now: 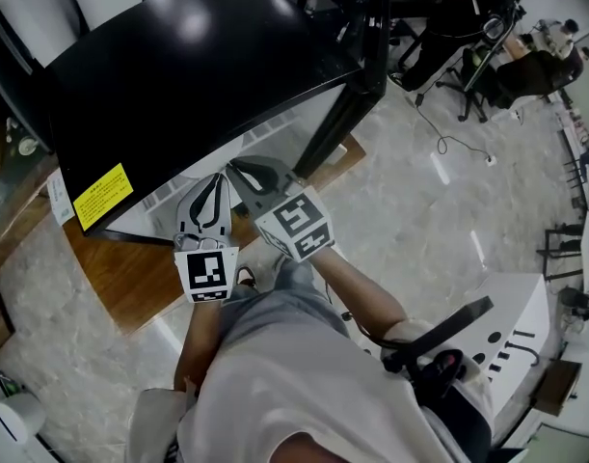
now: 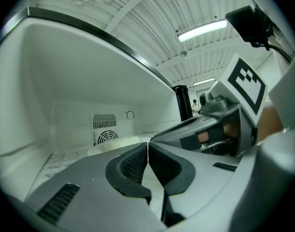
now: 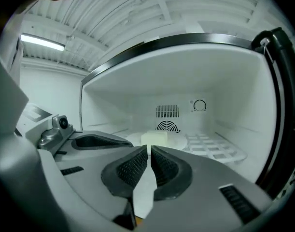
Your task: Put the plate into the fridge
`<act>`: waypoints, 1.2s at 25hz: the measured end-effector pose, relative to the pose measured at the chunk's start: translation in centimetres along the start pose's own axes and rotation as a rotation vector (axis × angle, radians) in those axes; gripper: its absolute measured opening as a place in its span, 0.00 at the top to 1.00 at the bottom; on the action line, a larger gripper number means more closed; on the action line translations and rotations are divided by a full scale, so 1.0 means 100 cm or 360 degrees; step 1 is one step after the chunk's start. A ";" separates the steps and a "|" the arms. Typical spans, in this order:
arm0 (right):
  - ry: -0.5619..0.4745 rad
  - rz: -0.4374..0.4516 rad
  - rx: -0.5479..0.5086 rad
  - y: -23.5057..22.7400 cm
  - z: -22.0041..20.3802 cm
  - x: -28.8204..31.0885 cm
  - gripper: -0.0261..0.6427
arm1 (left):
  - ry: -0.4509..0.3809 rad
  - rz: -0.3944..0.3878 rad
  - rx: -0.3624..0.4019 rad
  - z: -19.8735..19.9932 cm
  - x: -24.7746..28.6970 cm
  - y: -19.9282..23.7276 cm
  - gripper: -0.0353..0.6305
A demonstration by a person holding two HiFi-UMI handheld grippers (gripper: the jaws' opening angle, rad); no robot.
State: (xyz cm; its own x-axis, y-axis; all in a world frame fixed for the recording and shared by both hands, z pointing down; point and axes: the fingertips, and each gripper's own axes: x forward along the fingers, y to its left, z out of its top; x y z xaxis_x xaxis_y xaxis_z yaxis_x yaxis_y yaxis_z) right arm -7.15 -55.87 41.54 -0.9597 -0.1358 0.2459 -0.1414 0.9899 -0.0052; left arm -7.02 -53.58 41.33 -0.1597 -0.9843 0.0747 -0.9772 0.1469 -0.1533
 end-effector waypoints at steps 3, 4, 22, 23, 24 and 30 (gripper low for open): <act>0.0011 -0.0019 -0.0044 0.005 0.001 0.006 0.91 | 0.0006 0.0031 -0.0020 -0.001 -0.003 0.008 0.91; 0.0014 -0.0025 -0.0043 0.004 0.001 0.007 0.91 | 0.0016 0.0035 -0.0016 -0.002 -0.003 0.010 0.91; 0.0051 -0.0071 0.0029 -0.009 -0.004 0.022 0.93 | 0.0015 -0.0005 -0.0157 -0.010 0.010 0.004 0.91; 0.0053 -0.0073 0.0032 -0.009 -0.005 0.021 0.94 | 0.0012 -0.0008 -0.0163 -0.009 0.009 0.003 0.91; 0.0047 -0.0078 0.0030 -0.008 -0.005 0.020 0.94 | 0.0010 -0.0011 -0.0166 -0.009 0.007 0.002 0.91; 0.0030 -0.0112 0.0036 -0.008 -0.001 0.015 0.94 | 0.0000 0.0002 -0.0191 -0.008 -0.001 0.005 0.91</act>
State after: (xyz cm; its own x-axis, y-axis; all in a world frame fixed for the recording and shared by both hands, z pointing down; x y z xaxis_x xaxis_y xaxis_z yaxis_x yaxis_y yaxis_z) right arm -8.44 -56.90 42.00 -0.9426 -0.2040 0.2645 -0.2141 0.9768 -0.0094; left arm -7.64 -53.31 42.04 -0.1608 -0.9842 0.0745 -0.9867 0.1586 -0.0344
